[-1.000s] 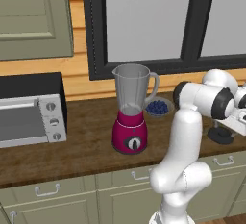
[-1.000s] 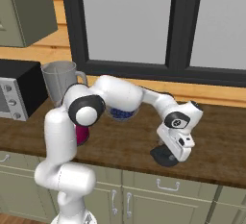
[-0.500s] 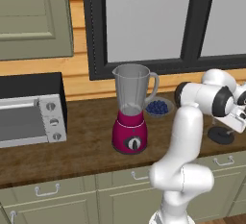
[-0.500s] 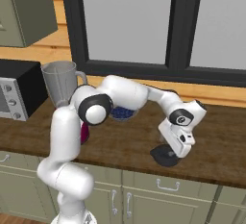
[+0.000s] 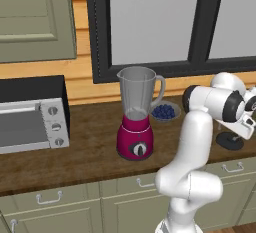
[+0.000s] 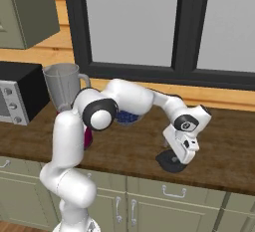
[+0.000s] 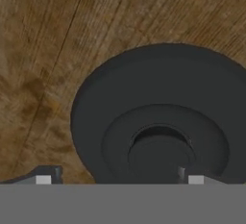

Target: Close the lid blender by securely placing the lid on top.

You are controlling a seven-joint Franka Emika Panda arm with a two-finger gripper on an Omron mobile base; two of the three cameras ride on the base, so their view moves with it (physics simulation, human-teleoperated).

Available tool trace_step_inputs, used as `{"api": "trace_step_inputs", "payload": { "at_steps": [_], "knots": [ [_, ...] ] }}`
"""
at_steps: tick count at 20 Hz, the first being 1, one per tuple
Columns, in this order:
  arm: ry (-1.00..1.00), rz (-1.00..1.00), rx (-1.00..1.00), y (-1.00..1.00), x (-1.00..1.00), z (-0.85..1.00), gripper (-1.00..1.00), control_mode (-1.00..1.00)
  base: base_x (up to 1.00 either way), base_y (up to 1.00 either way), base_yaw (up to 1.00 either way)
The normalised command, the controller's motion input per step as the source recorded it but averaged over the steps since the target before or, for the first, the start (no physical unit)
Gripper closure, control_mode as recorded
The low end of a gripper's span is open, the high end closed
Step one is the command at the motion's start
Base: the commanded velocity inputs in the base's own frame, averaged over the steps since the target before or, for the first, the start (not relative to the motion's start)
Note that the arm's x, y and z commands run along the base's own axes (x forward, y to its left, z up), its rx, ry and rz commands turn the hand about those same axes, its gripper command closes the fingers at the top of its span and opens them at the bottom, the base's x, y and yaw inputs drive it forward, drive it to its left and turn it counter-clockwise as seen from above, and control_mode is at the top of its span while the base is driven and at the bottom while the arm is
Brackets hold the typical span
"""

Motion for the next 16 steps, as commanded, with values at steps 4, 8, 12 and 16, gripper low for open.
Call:
{"api": "trace_step_inputs", "payload": {
  "at_steps": [4,8,12,16],
  "knots": [
    [0.0,0.0,0.0,-0.09,-0.15,-0.27,-1.0,-1.0,0.0,0.0,0.0],
    [0.0,0.0,0.0,-0.24,-0.21,-0.11,-1.0,-1.0,0.0,0.0,0.0],
    [0.0,0.0,0.0,-0.13,-0.26,-0.27,-1.0,-1.0,0.0,0.0,0.0],
    [0.0,0.0,0.0,-0.18,-0.38,-0.19,-1.0,-1.0,0.0,0.0,0.0]
  ]
}}
